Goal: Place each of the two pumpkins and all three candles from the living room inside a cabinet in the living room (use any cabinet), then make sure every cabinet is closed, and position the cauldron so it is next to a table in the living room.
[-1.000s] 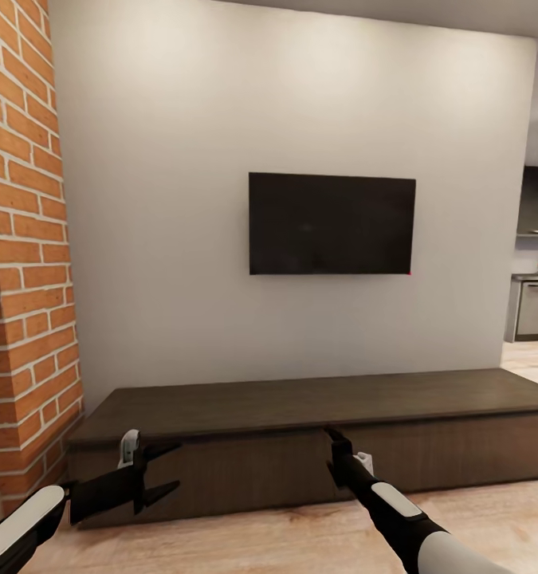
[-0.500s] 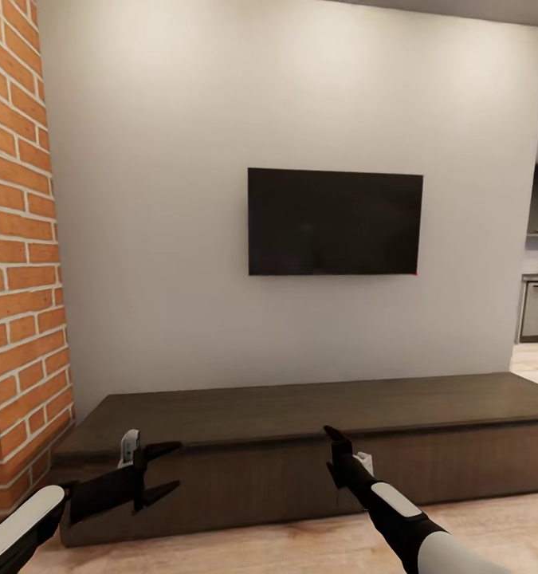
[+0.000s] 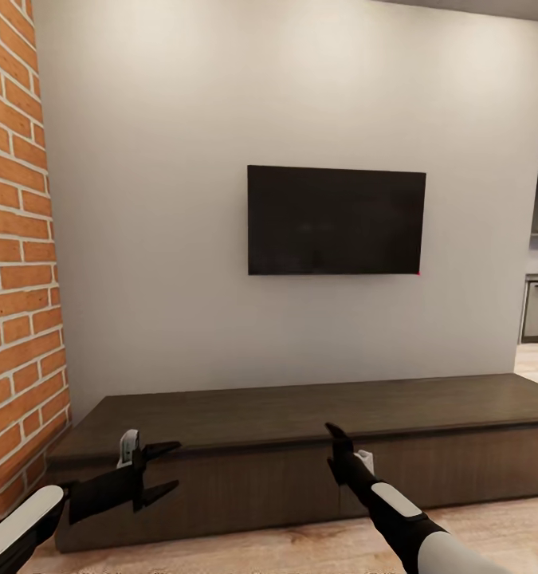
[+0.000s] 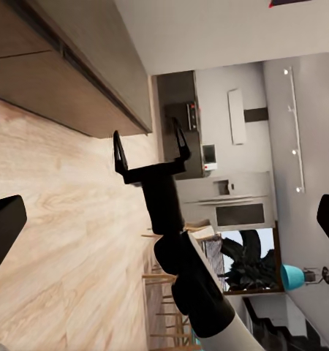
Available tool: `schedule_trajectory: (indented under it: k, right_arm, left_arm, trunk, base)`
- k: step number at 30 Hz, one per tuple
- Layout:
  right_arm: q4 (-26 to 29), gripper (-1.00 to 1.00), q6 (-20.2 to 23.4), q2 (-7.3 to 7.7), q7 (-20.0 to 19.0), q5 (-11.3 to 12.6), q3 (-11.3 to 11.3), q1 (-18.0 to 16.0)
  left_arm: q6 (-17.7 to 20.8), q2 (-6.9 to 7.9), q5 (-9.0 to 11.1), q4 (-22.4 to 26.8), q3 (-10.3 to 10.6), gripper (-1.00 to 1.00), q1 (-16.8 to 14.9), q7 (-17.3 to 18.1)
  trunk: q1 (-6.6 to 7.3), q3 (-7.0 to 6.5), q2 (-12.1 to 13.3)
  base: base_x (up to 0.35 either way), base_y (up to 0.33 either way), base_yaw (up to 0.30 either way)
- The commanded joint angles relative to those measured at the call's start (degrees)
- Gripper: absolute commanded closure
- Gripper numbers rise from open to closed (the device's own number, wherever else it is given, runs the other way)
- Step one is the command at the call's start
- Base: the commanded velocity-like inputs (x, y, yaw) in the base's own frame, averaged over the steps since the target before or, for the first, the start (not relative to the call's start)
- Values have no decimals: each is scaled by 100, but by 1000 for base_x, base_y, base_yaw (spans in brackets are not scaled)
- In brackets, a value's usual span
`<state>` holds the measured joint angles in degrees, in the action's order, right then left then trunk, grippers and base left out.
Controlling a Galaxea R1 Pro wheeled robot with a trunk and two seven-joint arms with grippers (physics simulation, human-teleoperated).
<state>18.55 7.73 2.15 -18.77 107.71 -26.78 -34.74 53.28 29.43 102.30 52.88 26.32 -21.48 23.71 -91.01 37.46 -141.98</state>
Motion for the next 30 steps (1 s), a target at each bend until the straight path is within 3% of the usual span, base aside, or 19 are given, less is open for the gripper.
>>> schedule_trajectory:
  k: [1,22,30]
  right_arm:
    - [-6,-100,-15,4,-93,61,-38,-6]
    - [-3,-100,-31,30,-306,75,-32,-7]
    - [-2,-100,-6,29,-945,81,-38,-6]
  left_arm:
    - [-2,7,-8,-5,22,-100,-7,46]
    - [-2,3,-9,-6,16,-100,-8,46]
    - [-2,-1,-8,-6,18,-100,-9,46]
  trunk:
    - [-21,26,-45]
    - [-115,482,-152]
    - [-136,660,-162]
  base:
    - [0,0,0]
    - [0,0,0]
    - [0,0,0]
